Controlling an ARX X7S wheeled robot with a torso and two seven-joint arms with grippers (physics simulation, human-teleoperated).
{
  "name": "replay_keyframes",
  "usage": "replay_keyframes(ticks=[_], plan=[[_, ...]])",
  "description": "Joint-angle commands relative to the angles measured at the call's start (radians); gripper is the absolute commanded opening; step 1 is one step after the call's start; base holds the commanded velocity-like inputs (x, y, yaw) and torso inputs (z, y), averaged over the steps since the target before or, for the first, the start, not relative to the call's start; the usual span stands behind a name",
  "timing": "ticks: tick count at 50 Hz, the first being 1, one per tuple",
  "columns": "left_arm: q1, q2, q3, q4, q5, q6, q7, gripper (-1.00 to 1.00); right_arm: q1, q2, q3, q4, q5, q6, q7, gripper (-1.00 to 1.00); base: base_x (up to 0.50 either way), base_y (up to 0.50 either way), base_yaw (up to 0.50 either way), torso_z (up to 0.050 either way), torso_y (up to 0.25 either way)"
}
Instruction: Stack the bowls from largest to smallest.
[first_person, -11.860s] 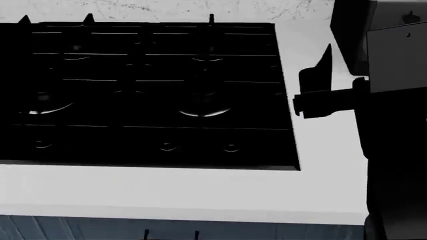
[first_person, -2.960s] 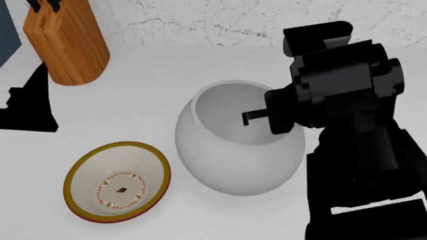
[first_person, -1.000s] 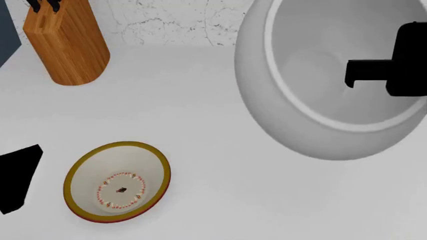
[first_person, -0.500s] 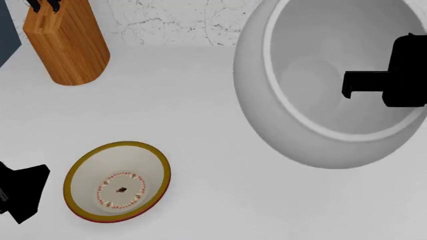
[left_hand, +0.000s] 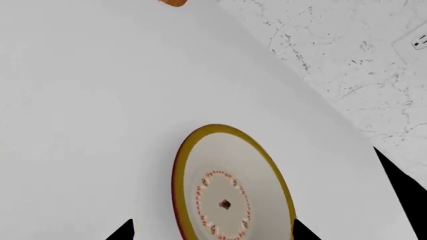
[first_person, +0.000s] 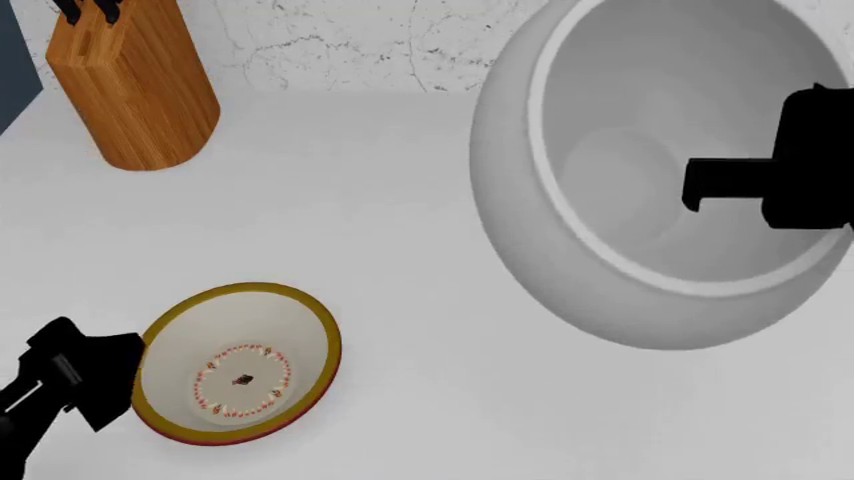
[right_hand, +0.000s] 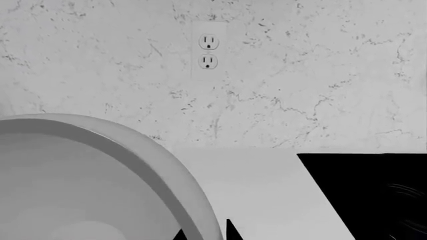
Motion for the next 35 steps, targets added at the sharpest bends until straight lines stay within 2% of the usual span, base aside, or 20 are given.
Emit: replay_keyframes(ticks=[1,20,35], plan=[[-0.018,0.028,0.037,-0.066,0.090,0.008,0.061,1.00,-0.005,0.008,-0.002,-0.004,-0.016,-0.011,-0.011,-1.00,0.00,0.00,0.00,0.000,0.000],[-0.025,0.055,0.091,-0.145,0.217,0.039,0.151,1.00,-0.012,0.014,-0.012,-0.014,0.030,-0.023,0.043,-1.00,0.00,0.00,0.00,0.000,0.000],[-0.053,0.081,0.157,-0.238,0.313,0.065,0.237,1.00,-0.039,0.040,-0.015,-0.010,-0.022,-0.040,-0.023,-1.00,0.00,0.00,0.00,0.000,0.001]])
